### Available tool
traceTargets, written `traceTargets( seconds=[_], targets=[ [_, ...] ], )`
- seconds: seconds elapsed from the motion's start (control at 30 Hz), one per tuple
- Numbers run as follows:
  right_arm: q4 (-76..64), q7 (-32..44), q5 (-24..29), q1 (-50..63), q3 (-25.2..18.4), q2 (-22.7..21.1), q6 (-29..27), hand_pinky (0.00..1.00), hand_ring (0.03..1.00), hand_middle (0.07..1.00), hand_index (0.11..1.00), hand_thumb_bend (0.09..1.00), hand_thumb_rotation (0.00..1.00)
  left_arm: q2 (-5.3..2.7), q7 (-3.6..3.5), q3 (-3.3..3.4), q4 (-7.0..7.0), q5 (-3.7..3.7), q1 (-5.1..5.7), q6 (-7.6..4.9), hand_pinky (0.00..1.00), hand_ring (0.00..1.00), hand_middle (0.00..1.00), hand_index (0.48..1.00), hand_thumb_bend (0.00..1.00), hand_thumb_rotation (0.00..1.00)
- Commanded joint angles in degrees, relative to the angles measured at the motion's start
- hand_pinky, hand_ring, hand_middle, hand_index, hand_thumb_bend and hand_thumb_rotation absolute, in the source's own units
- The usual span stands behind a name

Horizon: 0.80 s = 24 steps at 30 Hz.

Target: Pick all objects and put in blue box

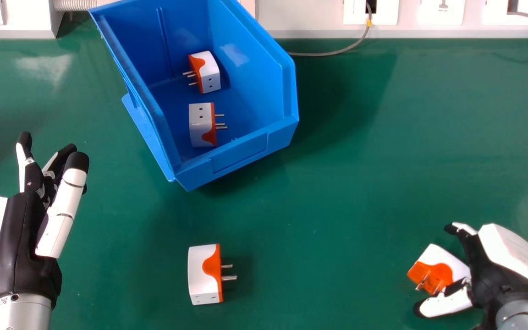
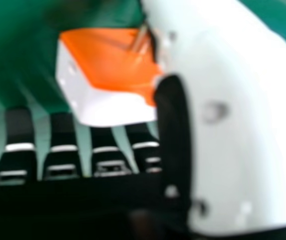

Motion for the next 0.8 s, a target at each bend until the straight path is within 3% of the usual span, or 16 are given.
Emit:
traceTargets(
  seconds=[0.0, 0.1, 0.2, 0.33, 0.53, 0.77],
  targets=[
    [1.3, 0.1, 0.4, 1.0, 0.0, -1.4, -0.5, 0.58, 0.698, 0.797, 0.812, 0.548, 0.05, 0.72, 0.03, 0.22, -1.13, -0.2, -0.54, -0.11, 0.84, 0.92, 0.91, 0.935, 0.61, 0.77],
    [1.2, -0.6, 0.4, 1.3, 0.1, -1.7, -1.3, 0.55, 0.664, 0.764, 0.792, 0.547, 0.06, 0.65, 0.05, 0.18, -1.42, -0.18, -0.49, -0.03, 0.84, 0.92, 0.91, 0.935, 0.61, 0.77],
    [1.3, -1.2, 0.8, 1.2, 0.1, -1.4, -1.3, 0.47, 0.566, 0.684, 0.757, 0.541, 0.08, 0.66, 0.04, 0.06, -1.58, -0.07, -0.45, 0.0, 0.84, 0.91, 0.91, 0.934, 0.62, 0.77],
    [2.1, -3.1, 2.0, 1.1, -0.2, -1.1, -2.7, 0.45, 0.547, 0.666, 0.745, 0.539, 0.08, 0.72, 0.04, 0.08, -1.3, -0.01, -0.51, -0.1, 0.84, 0.91, 0.91, 0.934, 0.62, 0.77],
    [3.9, -4.7, 2.4, 0.8, 0.0, -1.8, -3.9, 0.3, 0.388, 0.512, 0.586, 0.522, 0.04, 0.82, -0.15, 0.1, -1.67, -0.19, -0.49, 0.32, 0.84, 0.92, 0.91, 0.934, 0.63, 0.78],
    [4.7, -2.8, 0.8, 0.3, 1.6, -3.7, -3.3, 0.31, 0.393, 0.488, 0.536, 0.518, 0.02, 1.21, -0.14, 0.1, -1.52, 0.1, -0.65, 0.44, 0.84, 0.92, 0.91, 0.934, 0.63, 0.78]
  ],
)
